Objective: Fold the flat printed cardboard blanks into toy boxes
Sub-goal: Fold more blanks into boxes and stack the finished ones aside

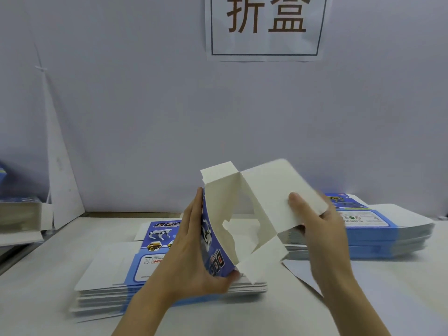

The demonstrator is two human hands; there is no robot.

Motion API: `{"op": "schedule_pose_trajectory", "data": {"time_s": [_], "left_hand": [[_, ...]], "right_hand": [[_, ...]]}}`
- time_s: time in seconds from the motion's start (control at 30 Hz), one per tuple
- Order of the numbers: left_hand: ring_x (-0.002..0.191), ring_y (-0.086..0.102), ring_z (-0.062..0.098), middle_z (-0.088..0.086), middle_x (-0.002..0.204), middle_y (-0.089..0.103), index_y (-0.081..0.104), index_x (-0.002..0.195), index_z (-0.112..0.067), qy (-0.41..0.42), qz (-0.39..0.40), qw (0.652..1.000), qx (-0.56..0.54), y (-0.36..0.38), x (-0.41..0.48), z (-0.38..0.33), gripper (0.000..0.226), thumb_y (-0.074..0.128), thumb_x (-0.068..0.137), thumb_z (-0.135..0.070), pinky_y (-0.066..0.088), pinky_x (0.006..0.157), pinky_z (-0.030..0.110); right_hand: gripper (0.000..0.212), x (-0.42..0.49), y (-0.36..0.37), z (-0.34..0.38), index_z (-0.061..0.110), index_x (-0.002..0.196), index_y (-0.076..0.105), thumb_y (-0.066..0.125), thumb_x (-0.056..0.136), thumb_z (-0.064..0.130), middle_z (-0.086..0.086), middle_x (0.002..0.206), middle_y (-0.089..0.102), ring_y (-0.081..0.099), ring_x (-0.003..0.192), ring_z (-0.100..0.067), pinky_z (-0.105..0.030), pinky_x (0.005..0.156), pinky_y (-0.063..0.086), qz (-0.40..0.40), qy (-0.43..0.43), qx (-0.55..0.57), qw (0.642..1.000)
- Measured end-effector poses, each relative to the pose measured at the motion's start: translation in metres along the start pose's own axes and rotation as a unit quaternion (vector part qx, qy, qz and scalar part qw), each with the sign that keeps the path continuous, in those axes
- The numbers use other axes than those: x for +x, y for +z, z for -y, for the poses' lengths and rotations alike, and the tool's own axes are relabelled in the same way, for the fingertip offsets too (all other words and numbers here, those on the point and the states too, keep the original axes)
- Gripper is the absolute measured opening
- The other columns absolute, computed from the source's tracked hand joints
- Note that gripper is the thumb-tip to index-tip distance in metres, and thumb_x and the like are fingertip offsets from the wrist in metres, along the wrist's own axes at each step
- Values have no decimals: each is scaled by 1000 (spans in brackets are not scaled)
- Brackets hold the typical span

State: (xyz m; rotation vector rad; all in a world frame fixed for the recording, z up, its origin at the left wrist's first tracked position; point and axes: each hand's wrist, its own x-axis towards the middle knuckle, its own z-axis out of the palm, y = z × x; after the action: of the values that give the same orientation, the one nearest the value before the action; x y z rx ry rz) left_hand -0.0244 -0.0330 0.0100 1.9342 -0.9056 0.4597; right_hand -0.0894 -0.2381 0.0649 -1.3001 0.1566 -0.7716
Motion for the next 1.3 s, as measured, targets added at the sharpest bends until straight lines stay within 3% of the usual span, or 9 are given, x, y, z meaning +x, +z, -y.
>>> {"op": "schedule_pose_trajectory", "data": {"time_s": [0.17,0.4,0.5,0.6,0.77,0.93,1.1,1.2,1.3], "left_hand": [[138,13,-14,-34,153,0,-14,145,-50,13,13,1000,10,2,0,-3,131,76,54,-72,18,90,-11],[135,17,-18,-42,147,2,-15,138,-62,-2,30,999,11,1,-1,-10,127,78,52,-69,22,89,-10],[133,17,-21,-46,145,3,-15,136,-65,1,30,999,14,3,-1,-11,125,78,53,-68,21,84,-12],[134,16,-19,-40,149,3,-15,140,-59,-1,36,999,25,2,-1,-11,130,81,53,-67,22,82,-13],[129,17,-25,-41,147,1,-18,138,-60,-18,41,998,52,2,-1,-9,126,64,46,-88,18,79,-15],[131,11,-25,-44,146,-4,-20,139,-58,-10,34,998,44,3,-1,-8,131,73,49,-78,16,81,-15],[129,9,-28,-47,144,-7,-22,136,-61,-8,34,998,44,2,-1,-9,132,75,49,-75,16,81,-15],[136,12,-19,-37,151,-1,-16,143,-53,-1,27,999,37,1,-2,-9,134,79,50,-71,20,86,-12],[139,12,-13,-34,153,0,-16,144,-52,11,36,998,60,6,-2,-13,135,79,50,-72,21,98,1]], "right_hand": [[27,-7,-5,16,27,118,62,62,92,16,27,91,68,62,80,8,-3,61,45,15,-233,-138,963],[44,-6,-5,7,40,128,53,56,95,11,31,109,64,59,87,9,-3,67,45,-3,-247,-115,962],[39,-5,-7,3,30,121,61,54,95,3,27,90,69,55,73,7,-2,69,40,-1,-274,-144,951],[33,-4,-8,8,35,114,64,54,96,10,34,97,67,58,80,10,-3,70,41,14,-280,-128,951],[29,-3,-10,24,42,94,76,60,77,58,15,90,74,63,78,0,-14,64,51,76,-139,67,985],[25,-5,-10,27,32,102,73,66,85,16,8,95,75,67,83,-7,-19,69,56,55,-90,56,993],[23,-4,-10,26,26,101,76,66,86,12,8,96,75,68,78,-3,-15,62,53,33,-57,76,995],[25,3,-12,16,16,109,72,61,88,10,2,99,75,70,73,-8,-19,55,54,47,113,126,984],[24,5,-11,-8,7,107,72,65,84,7,-12,89,75,72,79,-21,-33,68,60,80,361,171,913]]}}
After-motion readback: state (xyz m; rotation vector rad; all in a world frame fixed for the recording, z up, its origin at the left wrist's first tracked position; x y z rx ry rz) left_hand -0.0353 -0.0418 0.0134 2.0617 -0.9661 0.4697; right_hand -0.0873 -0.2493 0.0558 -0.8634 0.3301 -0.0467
